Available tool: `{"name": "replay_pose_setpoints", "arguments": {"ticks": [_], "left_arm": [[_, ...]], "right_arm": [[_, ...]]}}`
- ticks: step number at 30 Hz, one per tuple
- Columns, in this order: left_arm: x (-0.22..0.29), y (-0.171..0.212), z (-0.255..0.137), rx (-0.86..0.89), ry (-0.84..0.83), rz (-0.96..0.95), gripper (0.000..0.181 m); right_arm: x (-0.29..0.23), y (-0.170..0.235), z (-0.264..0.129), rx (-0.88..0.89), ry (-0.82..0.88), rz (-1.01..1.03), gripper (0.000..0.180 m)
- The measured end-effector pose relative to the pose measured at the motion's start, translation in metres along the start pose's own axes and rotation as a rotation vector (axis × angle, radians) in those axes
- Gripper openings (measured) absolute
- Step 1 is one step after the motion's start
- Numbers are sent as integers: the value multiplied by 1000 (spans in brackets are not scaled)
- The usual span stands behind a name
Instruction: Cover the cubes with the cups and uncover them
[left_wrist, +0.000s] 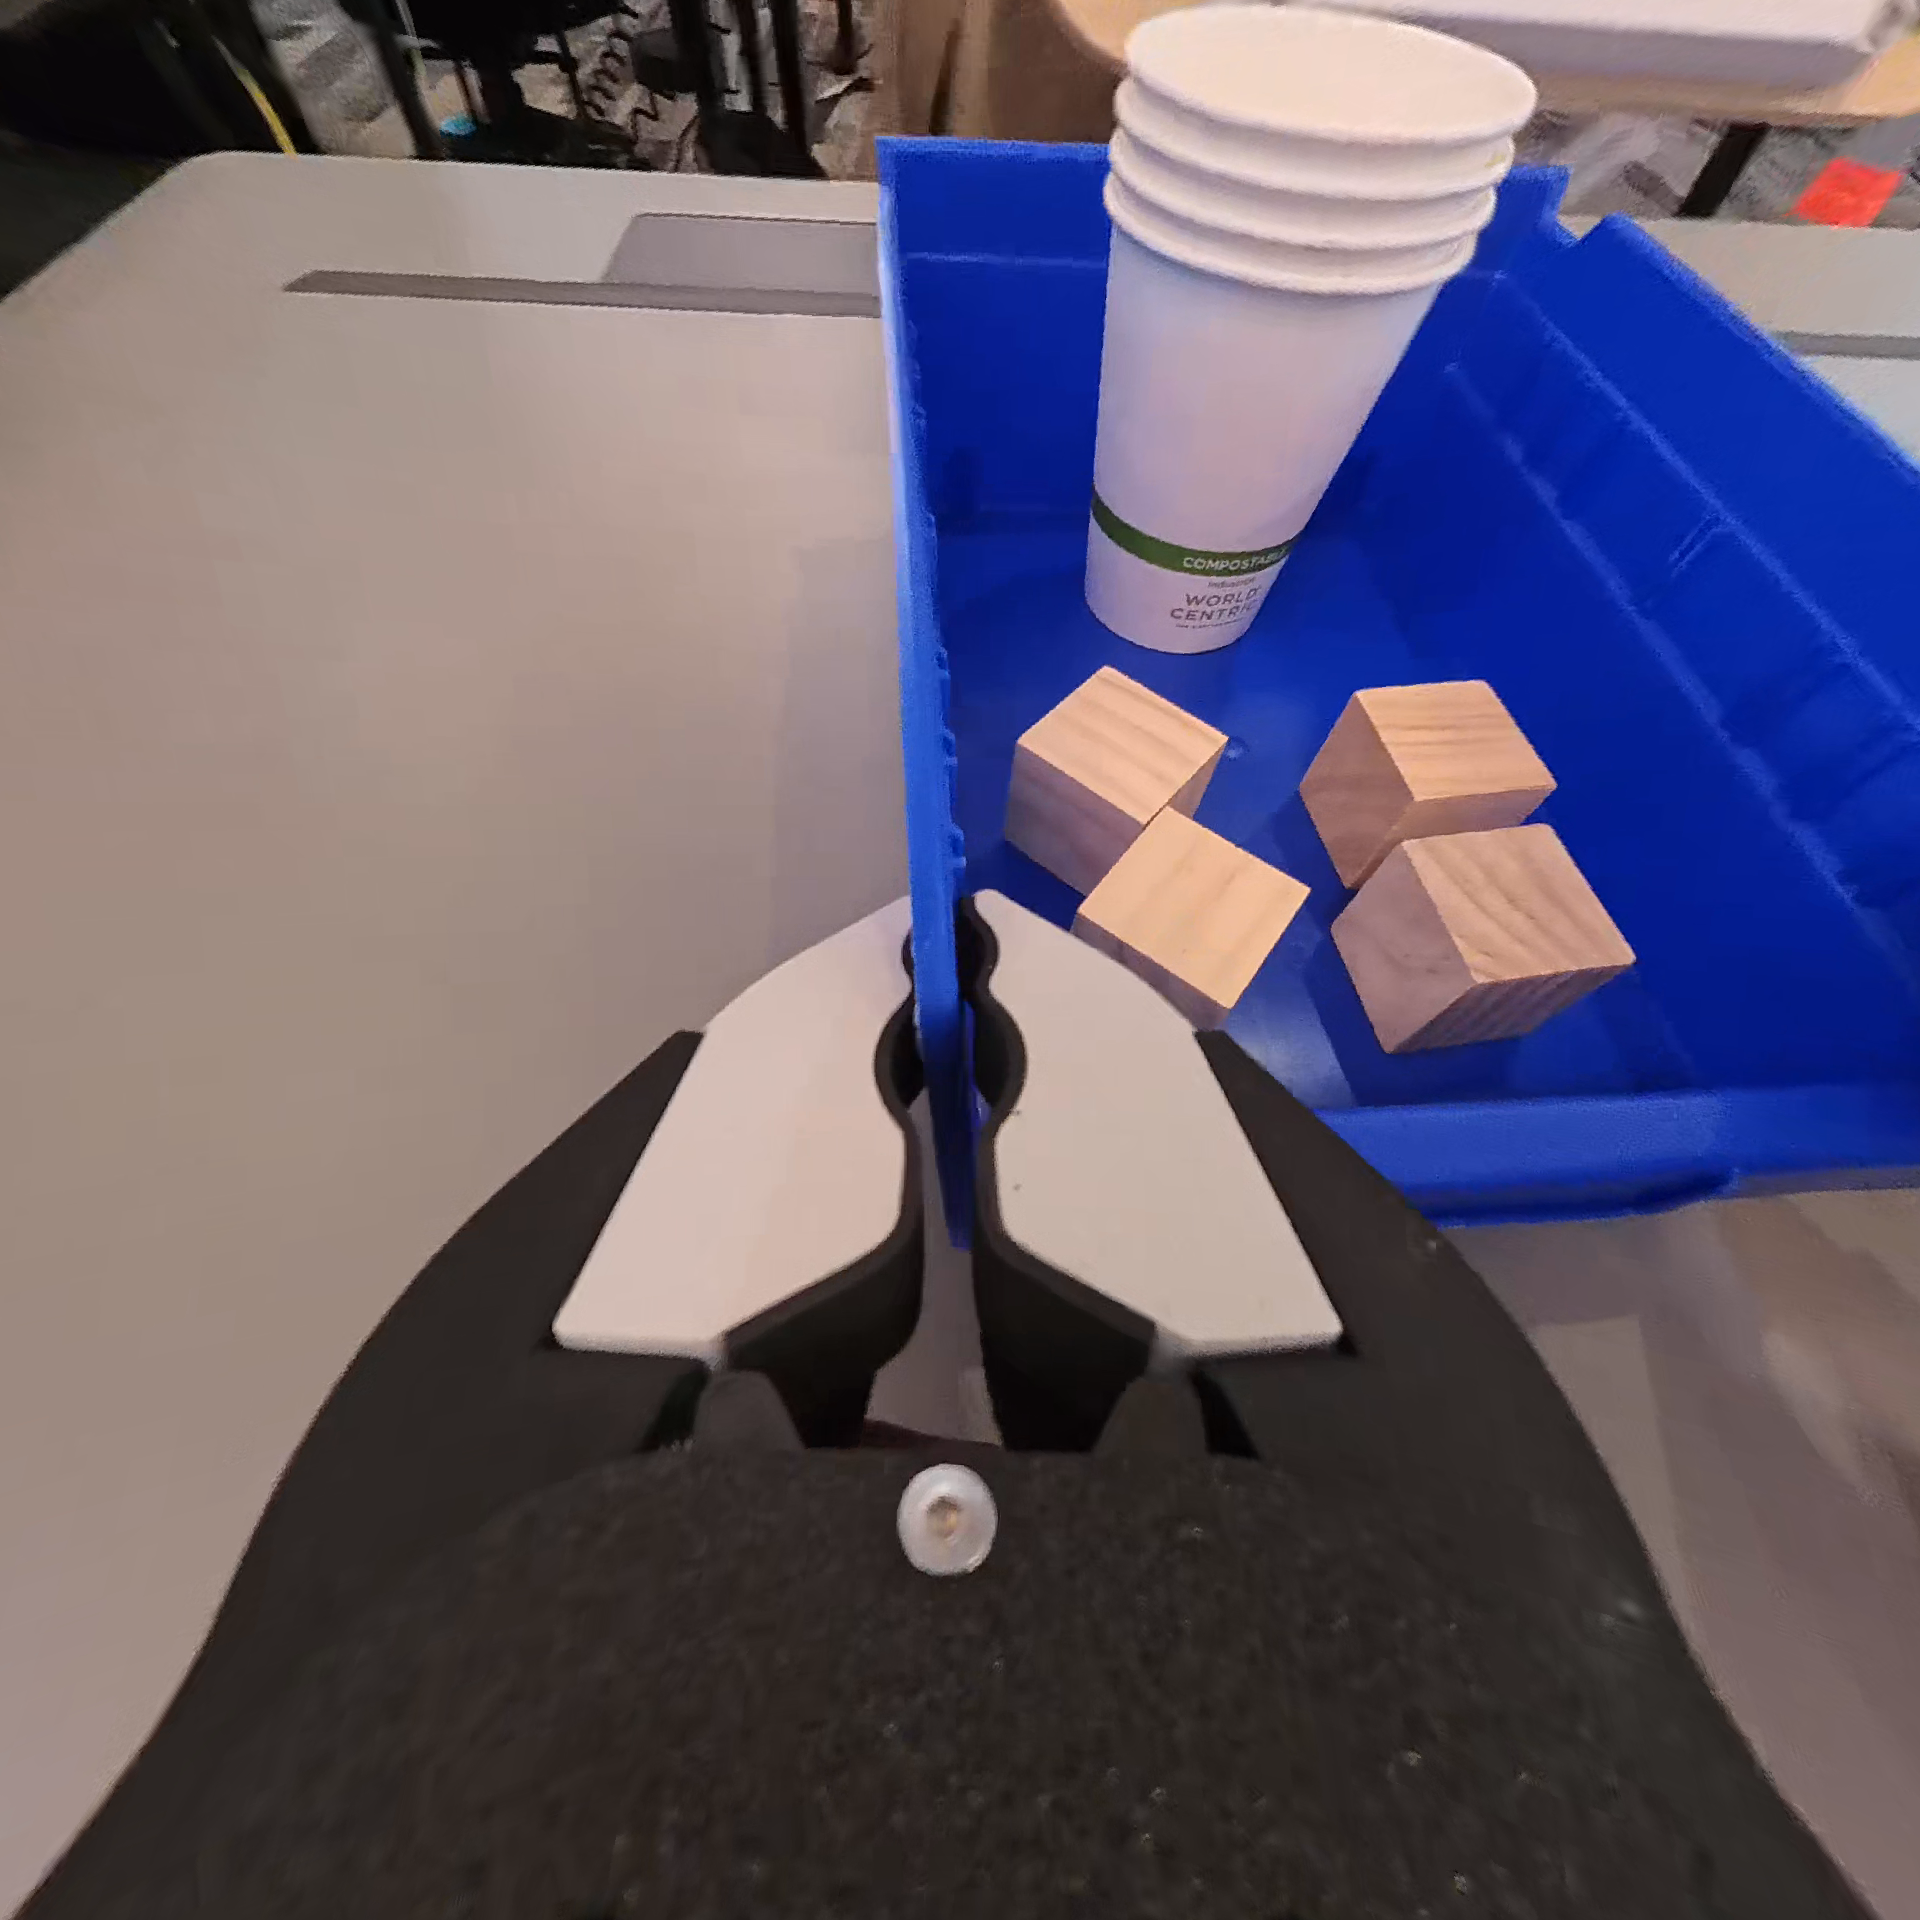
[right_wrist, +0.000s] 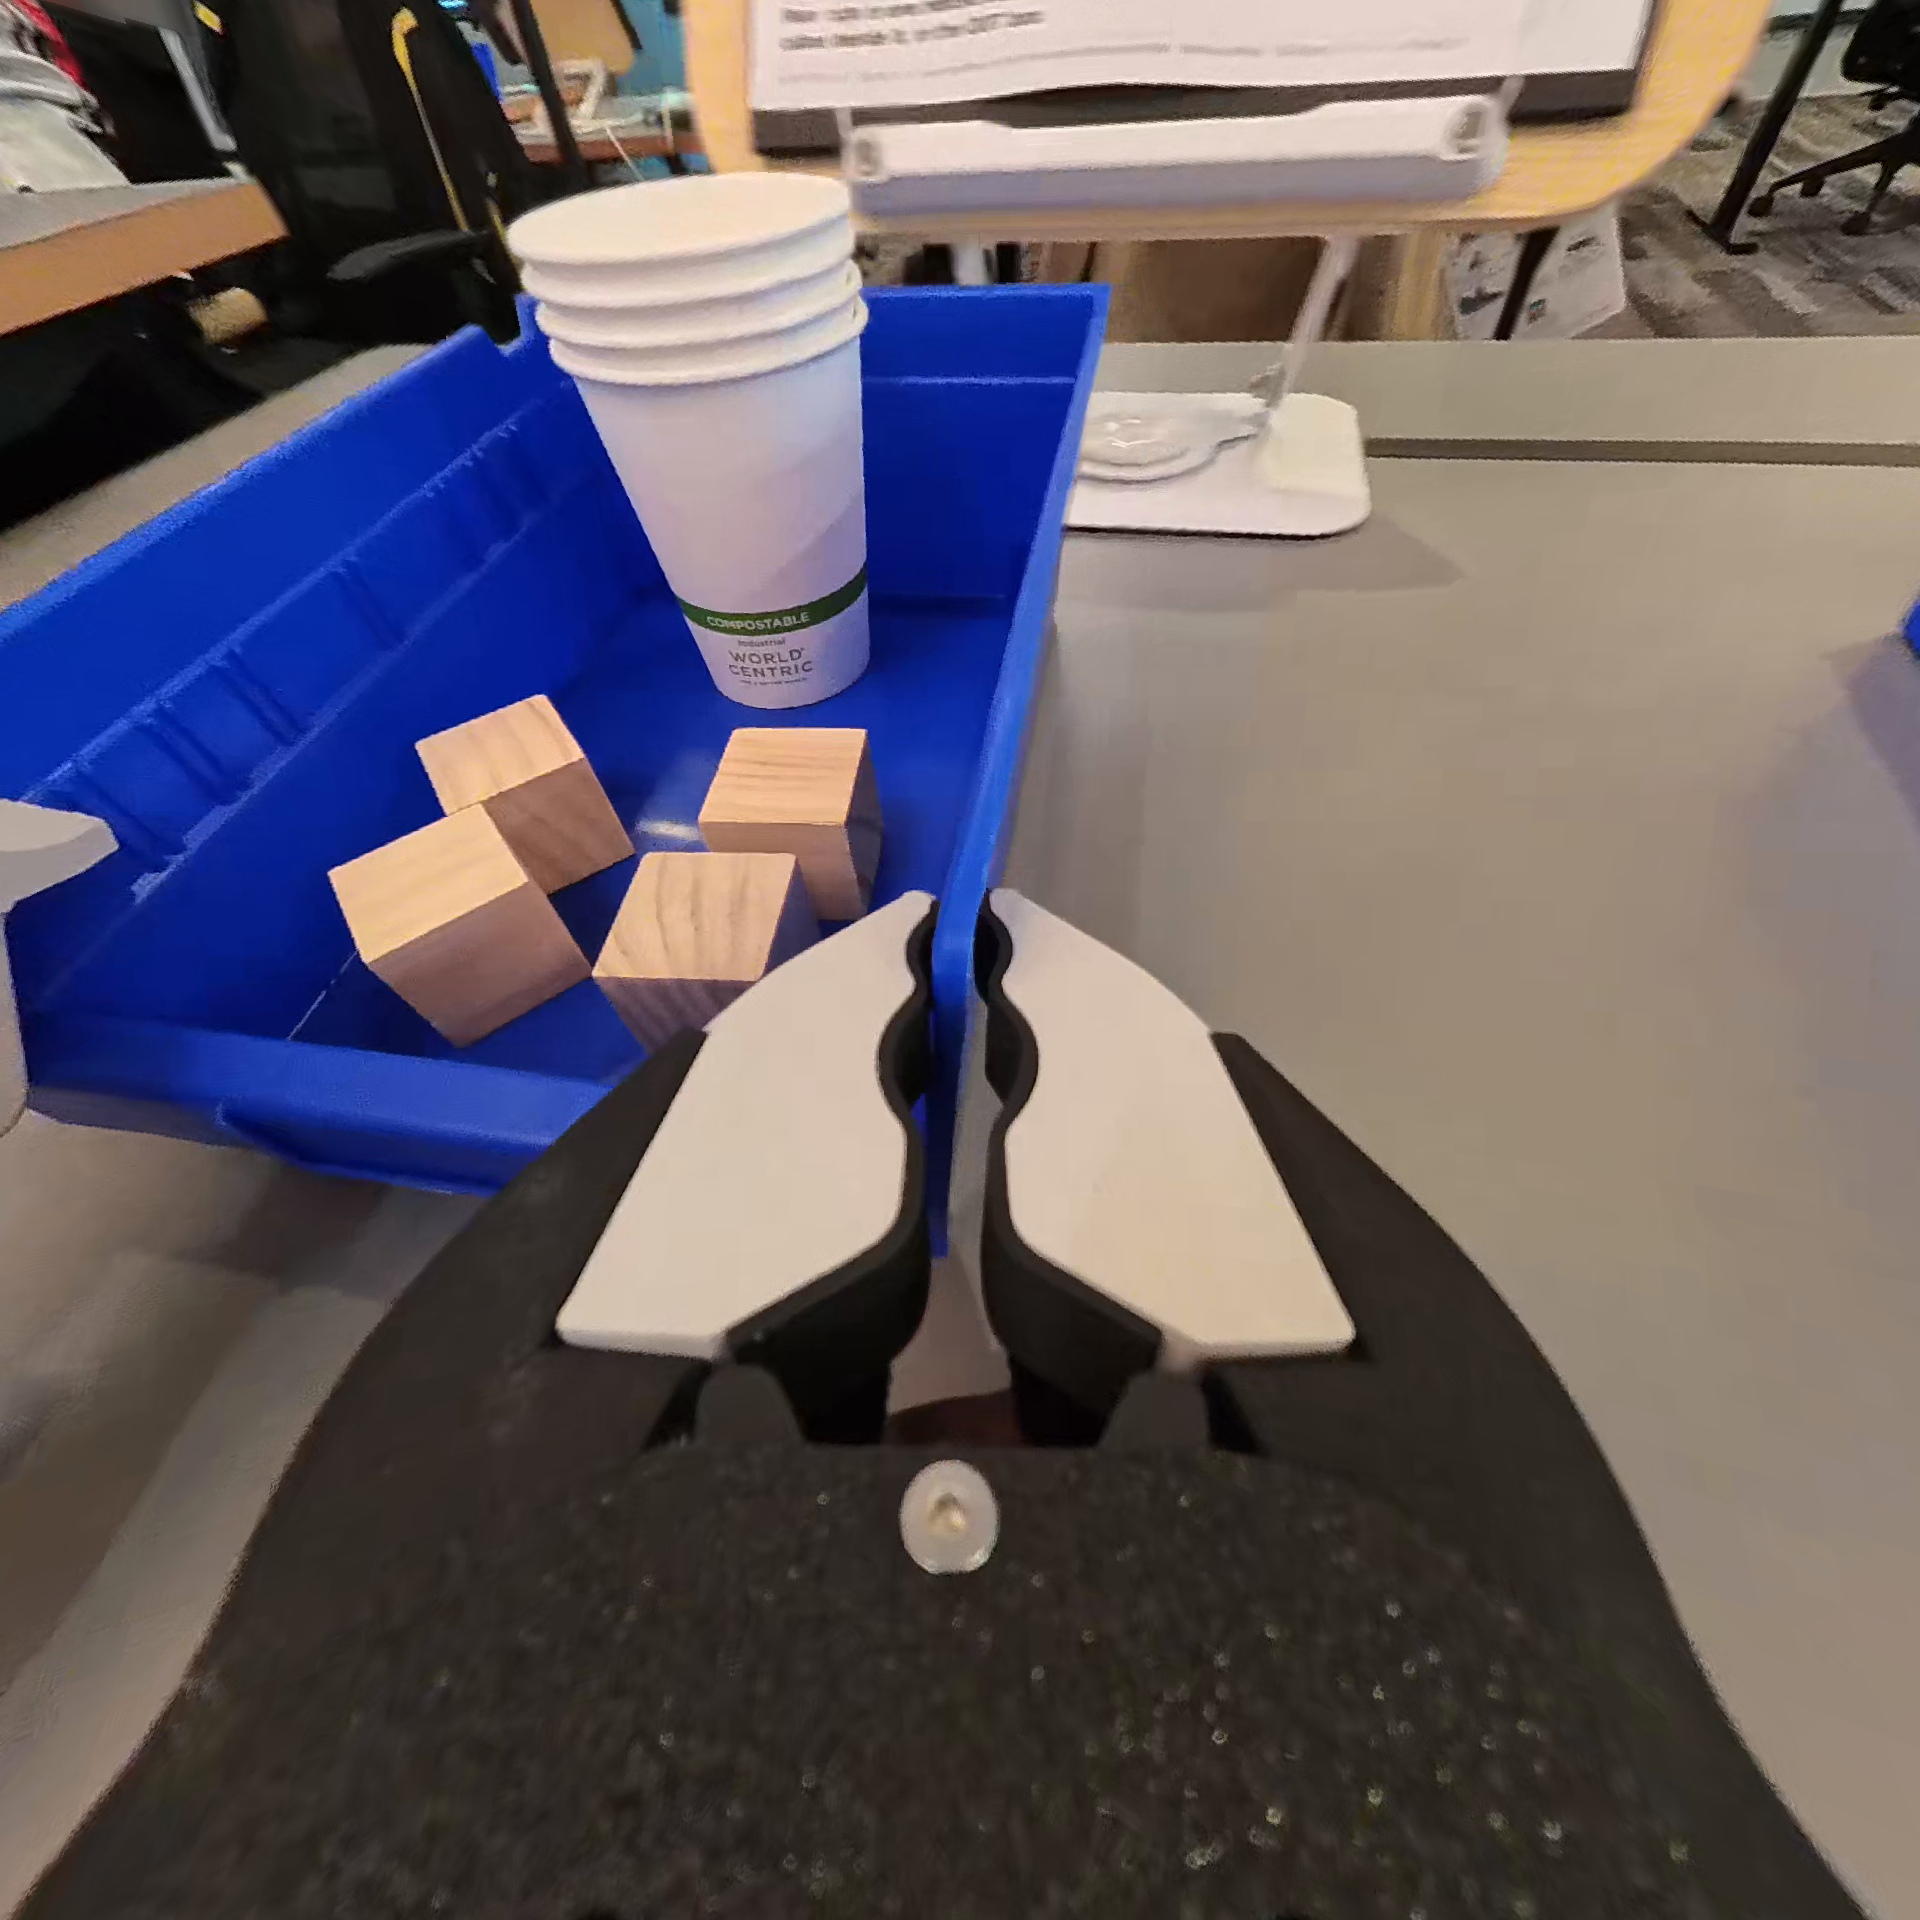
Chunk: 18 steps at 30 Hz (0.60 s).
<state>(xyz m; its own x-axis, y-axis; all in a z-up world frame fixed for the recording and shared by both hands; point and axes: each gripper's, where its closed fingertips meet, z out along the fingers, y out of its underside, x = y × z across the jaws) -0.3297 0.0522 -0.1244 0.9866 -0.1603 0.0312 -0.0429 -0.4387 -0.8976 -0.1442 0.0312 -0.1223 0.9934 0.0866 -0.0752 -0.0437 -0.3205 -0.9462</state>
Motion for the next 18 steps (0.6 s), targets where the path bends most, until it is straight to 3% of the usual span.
{"name": "replay_pose_setpoints", "arguments": {"ticks": [1,7,11,18], "left_arm": [[-15,-2,-2,0,-21,-13,2],[-117,-25,-8,8,-130,55,2],[-175,-15,1,-42,-136,-13,2],[-228,-14,16,-28,-81,-46,2]], "right_arm": [[-15,-1,3,7,-13,-2,5],[-114,-3,35,-5,-71,-70,7],[-165,-6,59,-33,-97,-74,6],[-214,-7,76,-22,-80,-73,9]]}}
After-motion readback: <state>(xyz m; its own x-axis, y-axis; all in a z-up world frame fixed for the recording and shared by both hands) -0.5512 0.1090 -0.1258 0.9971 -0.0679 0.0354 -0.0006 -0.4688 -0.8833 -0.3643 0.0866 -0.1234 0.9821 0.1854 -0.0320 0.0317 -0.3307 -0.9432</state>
